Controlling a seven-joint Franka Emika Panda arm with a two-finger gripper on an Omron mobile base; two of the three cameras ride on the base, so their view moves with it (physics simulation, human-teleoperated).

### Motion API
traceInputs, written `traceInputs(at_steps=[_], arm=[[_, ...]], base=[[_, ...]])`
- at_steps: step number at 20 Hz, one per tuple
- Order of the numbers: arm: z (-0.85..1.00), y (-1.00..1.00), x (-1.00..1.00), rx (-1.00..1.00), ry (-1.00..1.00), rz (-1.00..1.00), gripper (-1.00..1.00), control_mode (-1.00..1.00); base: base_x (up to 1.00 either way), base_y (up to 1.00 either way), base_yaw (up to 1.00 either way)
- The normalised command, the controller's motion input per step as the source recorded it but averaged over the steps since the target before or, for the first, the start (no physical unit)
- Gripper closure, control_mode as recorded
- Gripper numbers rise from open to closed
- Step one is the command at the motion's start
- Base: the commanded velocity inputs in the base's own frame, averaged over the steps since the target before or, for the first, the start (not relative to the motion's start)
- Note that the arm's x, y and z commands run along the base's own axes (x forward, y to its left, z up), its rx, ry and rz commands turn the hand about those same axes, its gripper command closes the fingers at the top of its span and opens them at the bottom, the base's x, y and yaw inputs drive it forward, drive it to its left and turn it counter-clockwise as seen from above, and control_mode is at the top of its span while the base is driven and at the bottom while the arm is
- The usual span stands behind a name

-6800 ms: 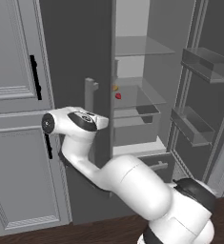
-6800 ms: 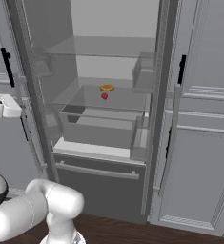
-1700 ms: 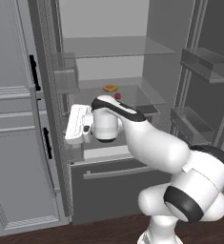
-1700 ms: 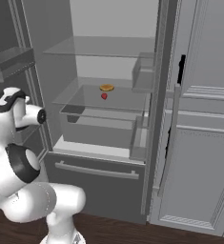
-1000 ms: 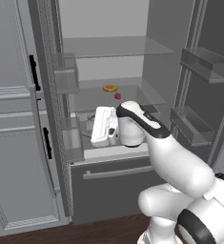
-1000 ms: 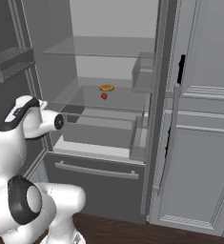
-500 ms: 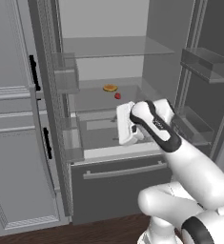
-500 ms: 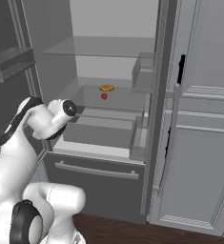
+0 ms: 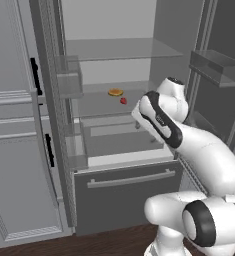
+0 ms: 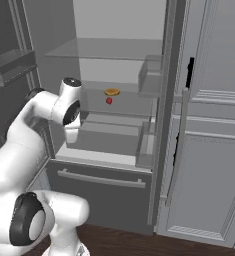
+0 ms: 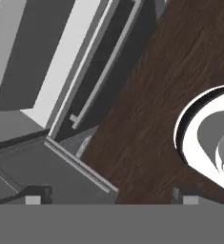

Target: Take the strawberry from the fridge and place it on top of the pancake, located on the dining counter.

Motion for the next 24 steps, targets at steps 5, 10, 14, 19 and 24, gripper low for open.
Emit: traceInputs(at_steps=[5,10,14,19,24], arm=[[0.0,-0.05,-0.4,-0.61,0.04,0.8,-1.0,-1.0],[-0.22,-0.51,-0.85,-0.11,-0.02,0.82,-1.0,-1.0],[-0.44,-0.83,-0.56,0.0,0.0,0.65,-1.0,-1.0],[-0.1,-0.07,-0.13,0.0,0.0,0.11,-1.0,-1.0],[-0.08,0.0,0.0,0.0,0.0,-0.3,-1.0,-1.0]], base=[[0.0,0.0,0.0],[0.0,0.0,0.0],[0.0,0.0,0.0],[0.0,0.0,0.0],[0.0,0.0,0.0]])
